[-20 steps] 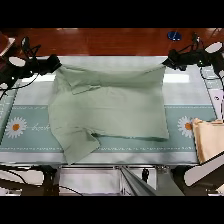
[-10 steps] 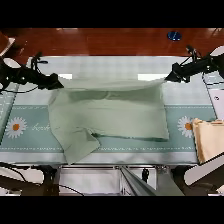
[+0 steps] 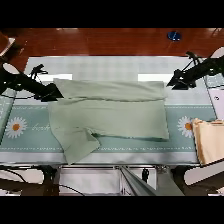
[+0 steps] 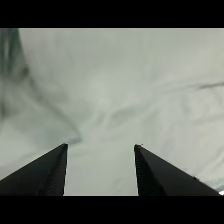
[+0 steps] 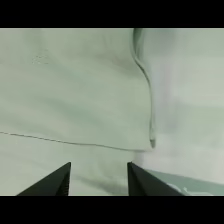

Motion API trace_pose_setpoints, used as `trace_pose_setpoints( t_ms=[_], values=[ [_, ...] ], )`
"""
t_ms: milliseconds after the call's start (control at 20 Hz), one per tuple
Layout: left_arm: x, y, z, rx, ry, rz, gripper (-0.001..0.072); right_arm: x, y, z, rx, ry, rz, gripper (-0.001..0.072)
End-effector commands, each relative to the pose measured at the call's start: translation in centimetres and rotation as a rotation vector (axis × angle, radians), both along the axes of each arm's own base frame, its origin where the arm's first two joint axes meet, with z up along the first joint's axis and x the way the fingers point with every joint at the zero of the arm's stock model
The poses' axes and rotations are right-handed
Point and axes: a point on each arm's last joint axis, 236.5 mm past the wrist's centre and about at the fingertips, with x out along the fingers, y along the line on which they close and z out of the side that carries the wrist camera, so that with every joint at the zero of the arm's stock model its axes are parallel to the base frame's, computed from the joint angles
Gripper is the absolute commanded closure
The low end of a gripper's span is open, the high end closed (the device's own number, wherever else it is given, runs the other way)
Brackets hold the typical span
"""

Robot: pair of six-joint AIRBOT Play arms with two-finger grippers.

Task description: Fold the shirts.

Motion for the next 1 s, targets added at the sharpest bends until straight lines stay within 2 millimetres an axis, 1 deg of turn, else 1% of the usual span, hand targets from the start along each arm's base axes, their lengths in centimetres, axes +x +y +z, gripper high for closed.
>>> trace_pose_setpoints(
  t_ms=[0,50,100,150,200,250,300,350,400,450,550,600,700,800,950],
  values=[
    [-2.9,2.2,1.9,0.007,-0.007,0.076,0.0197,-1.3,-4.3,4.4,-0.13,-0.103,-0.097,0.03],
    [-4.6,3.0,1.8,0.013,-0.014,0.116,0.0197,-2.1,-5.0,5.2,-0.143,-0.145,-0.138,0.03],
    [-6.3,3.9,1.5,0.018,-0.018,0.155,0.0197,-3.3,-5.5,5.6,-0.158,-0.182,-0.174,0.03],
    [-8.4,4.8,0.9,0.021,-0.012,0.214,0.0197,-4.8,-5.6,5.4,-0.169,-0.206,-0.2,0.03],
    [-10.4,5.6,0.4,0.018,-0.005,0.266,0.0197,-6.7,-5.2,4.8,-0.178,-0.222,-0.214,0.03],
    [-12.5,6.3,-0.2,0.009,0.011,0.327,0.0197,-8.6,-4.3,4.0,-0.174,-0.234,-0.225,0.03],
    [-14.3,6.7,-0.7,-0.005,0.03,0.378,0.0197,-10.1,-3.4,3.2,-0.158,-0.247,-0.24,0.03],
    [-15.4,6.7,-1.1,-0.027,0.04,0.434,0.0197,-11.4,-2.3,2.4,-0.13,-0.255,-0.266,0.03],
    [-15.6,6.3,-1.2,-0.068,0.035,0.484,0.0197,-12.6,-1.1,1.5,-0.092,-0.257,-0.287,0.03],
    [-15.9,4.9,-1.3,-0.128,0.045,0.499,0.0197,-13.6,0.3,0.9,-0.043,-0.253,-0.301,0.03],
    [-17.2,3.1,-2.4,-0.158,0.089,0.464,0.0197,-14.9,2.5,0.0,0.042,-0.24,-0.309,0.03],
    [-17.4,2.5,-2.8,-0.159,0.096,0.457,0.0197,-15.2,3.0,-0.3,0.063,-0.235,-0.304,0.03],
    [-18.1,1.1,-3.5,-0.166,0.122,0.425,0.0197,-15.5,3.3,-0.6,0.072,-0.227,-0.3,0.03],
    [-18.9,-0.2,-4.3,-0.175,0.159,0.392,0.0197,-15.4,3.4,-0.5,0.078,-0.229,-0.304,0.03],
    [-19.7,-1.6,-5.7,-0.163,0.191,0.353,0.0198,-15.3,3.4,-0.5,0.08,-0.233,-0.31,0.03]
  ],
)
